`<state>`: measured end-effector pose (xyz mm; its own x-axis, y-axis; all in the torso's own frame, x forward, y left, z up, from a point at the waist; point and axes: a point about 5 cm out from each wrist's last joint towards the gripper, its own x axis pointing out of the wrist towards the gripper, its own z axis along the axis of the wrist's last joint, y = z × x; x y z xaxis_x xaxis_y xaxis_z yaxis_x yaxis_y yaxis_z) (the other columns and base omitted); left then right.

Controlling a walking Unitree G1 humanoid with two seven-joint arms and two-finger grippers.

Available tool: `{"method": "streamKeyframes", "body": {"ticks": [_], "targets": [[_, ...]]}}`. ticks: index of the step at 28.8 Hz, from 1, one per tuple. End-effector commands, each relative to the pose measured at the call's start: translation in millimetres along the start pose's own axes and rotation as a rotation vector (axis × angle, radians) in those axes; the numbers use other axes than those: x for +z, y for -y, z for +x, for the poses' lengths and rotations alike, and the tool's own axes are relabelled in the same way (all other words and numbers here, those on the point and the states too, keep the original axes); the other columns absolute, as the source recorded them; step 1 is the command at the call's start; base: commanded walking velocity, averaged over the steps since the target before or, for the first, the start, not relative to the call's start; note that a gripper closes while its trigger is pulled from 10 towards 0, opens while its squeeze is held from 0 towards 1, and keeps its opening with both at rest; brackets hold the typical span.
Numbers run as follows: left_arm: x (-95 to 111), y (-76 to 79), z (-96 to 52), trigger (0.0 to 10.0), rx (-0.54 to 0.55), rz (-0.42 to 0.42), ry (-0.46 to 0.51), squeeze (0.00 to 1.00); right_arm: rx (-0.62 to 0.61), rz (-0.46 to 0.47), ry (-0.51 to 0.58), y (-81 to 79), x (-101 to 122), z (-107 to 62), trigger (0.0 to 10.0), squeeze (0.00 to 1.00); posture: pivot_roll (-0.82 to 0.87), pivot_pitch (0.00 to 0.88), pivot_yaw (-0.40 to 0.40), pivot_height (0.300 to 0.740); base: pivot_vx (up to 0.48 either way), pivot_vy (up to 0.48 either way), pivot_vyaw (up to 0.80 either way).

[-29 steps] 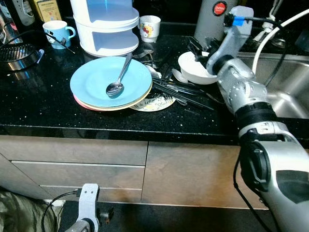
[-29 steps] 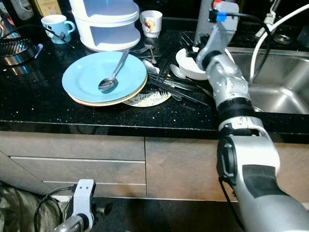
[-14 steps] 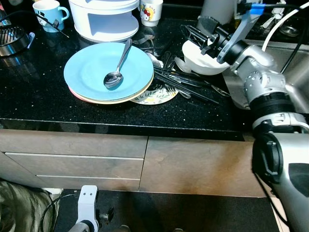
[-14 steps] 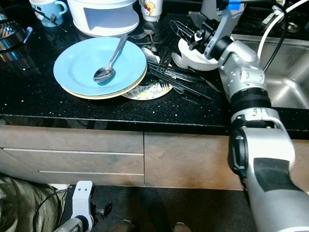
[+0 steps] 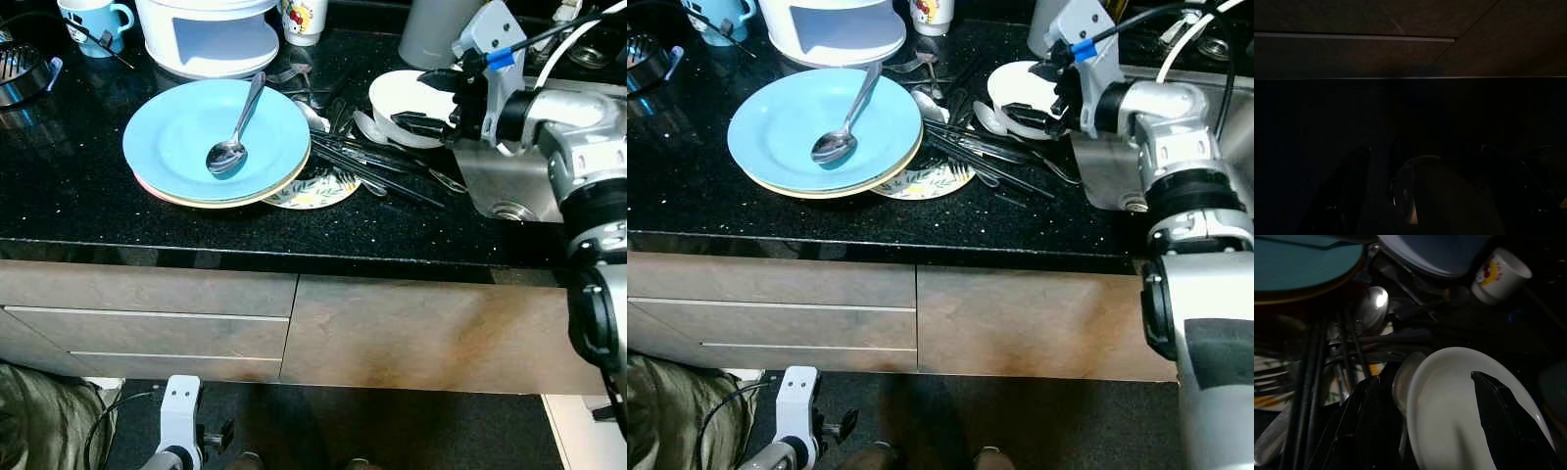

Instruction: Kitchen organization

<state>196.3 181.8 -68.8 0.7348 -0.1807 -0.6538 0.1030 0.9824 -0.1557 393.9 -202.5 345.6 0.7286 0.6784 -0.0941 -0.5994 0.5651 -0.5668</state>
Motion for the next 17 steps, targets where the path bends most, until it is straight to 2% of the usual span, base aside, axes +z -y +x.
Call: {"method": "streamKeyframes", "body": {"ticks": [1,9,13,17], "targets": [[-9.6,3.9,-2.4,10.0,-0.013,-0.007,-0.025,0.0,0.032,-0.011,-0.054,-0.7,-3.8,-2.2,10.0,0.0,0.06,0.21,-0.085,0.74,0.0,0.0,0.0],[-9.1,3.2,-2.6,10.0,-0.014,-0.007,-0.023,0.0,0.067,-0.034,-0.118,-2.7,-8.8,-2.6,10.0,0.0,0.05,0.215,-0.085,0.74,0.0,0.0,0.0],[-8.1,1.4,-2.7,10.0,-0.008,-0.01,-0.02,0.0,0.034,-0.051,-0.214,-3.4,-18.2,0.5,10.0,0.0,0.05,0.22,-0.086,0.74,0.0,0.0,0.0],[-8.0,1.2,-2.7,10.0,-0.006,-0.012,-0.02,0.0,0.024,-0.071,-0.255,-3.7,-20.9,1.5,10.0,0.0,0.05,0.221,-0.087,0.74,0.0,0.0,0.0]]}}
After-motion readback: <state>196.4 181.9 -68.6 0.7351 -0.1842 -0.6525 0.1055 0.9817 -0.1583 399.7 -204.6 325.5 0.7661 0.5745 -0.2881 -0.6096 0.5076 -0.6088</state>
